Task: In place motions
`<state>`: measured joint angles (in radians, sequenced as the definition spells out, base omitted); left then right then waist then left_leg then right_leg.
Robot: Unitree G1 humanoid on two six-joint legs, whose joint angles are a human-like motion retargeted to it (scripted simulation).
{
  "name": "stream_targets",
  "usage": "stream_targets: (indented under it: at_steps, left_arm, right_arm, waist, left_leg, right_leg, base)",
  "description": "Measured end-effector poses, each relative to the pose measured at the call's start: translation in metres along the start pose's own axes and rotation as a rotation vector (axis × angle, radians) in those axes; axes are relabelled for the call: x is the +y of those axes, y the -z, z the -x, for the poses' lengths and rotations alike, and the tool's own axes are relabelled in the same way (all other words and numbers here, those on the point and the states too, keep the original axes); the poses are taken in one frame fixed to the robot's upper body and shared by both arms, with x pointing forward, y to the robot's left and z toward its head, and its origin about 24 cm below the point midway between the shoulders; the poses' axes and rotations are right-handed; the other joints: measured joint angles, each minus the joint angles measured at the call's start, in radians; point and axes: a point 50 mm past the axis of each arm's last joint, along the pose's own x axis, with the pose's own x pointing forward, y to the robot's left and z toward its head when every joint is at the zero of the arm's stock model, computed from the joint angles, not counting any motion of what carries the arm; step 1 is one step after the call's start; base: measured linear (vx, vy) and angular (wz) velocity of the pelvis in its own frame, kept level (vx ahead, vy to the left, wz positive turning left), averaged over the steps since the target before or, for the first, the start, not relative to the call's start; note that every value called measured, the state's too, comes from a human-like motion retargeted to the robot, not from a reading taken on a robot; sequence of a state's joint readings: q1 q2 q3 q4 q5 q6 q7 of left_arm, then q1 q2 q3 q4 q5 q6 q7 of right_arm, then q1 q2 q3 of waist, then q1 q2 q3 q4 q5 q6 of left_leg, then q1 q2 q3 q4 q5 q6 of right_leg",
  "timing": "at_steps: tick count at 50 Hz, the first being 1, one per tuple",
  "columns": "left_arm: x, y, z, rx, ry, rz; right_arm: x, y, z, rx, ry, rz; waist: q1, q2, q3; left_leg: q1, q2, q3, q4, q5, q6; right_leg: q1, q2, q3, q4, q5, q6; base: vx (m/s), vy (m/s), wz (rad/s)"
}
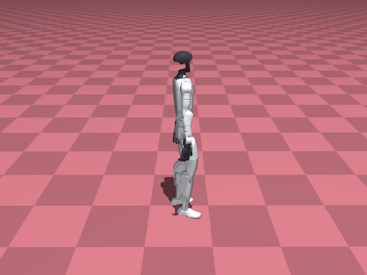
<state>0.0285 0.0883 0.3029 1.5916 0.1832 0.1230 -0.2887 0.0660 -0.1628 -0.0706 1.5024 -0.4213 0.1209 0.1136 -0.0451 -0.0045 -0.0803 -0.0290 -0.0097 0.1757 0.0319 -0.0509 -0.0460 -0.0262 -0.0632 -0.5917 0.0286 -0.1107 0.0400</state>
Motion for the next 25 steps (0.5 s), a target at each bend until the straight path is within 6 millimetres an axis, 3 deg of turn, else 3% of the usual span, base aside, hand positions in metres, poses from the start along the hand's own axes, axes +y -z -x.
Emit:
stream_targets:
  at_steps: [11,25]
  left_arm:
    - [0.007,-0.008,0.003,-0.018,-0.029,-0.030]
    - [0.006,0.007,0.002,0.037,-0.036,-0.019]
  right_arm:
    - [0.007,0.008,-0.001,0.028,-0.019,-0.008]
    - [0.006,0.017,-0.001,0.062,-0.016,-0.045]
  waist:
    - [-0.014,0.015,-0.009]
    - [-0.019,0.007,-0.009]
  left_leg:
    - [-0.017,0.027,-0.016,0.007,-0.002,-0.027]
    - [-0.036,0.044,-0.030,0.021,-0.011,-0.044]
  right_leg:
    - [0.004,0.021,-0.025,0.001,-0.007,-0.009]
    - [0.005,0.033,-0.045,0.002,-0.016,-0.021]
  base:
    - [-0.02,-0.07,0.10]
    - [-0.03,-0.07,0.08]
